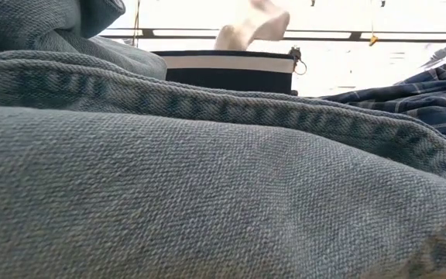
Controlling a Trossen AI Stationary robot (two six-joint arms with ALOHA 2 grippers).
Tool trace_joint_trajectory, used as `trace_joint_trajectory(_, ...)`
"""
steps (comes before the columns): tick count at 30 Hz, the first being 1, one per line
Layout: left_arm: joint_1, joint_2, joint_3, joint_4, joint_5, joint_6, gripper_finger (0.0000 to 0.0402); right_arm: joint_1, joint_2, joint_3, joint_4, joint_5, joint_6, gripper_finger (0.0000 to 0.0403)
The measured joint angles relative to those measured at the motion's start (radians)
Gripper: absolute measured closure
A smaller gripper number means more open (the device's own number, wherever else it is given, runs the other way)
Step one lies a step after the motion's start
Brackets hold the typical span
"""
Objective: Sort clothes
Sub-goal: Put the white shorts into the blue bin
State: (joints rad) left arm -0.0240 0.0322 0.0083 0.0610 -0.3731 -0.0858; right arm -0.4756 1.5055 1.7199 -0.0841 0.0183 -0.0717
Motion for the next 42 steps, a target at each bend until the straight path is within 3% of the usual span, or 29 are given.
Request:
trace_joint_trajectory(5,0.0,0.0,0.0,0.0,0.0,0.0,0.0269,-0.029,0.059,0.0,-0.055,-0.06,0.055,0.04)
trace_joint_trajectory(14,0.0,0.0,0.0,0.0,0.0,0.0,0.0269,-0.034,0.147,0.0,-0.289,-0.068,0.069,0.0393)
trace_joint_trajectory(42,0.0,0.0,0.0,0.0,0.0,0.0,0.0269,-0.005,0.542,0.0,-0.43,-0.062,0.098,0.0395)
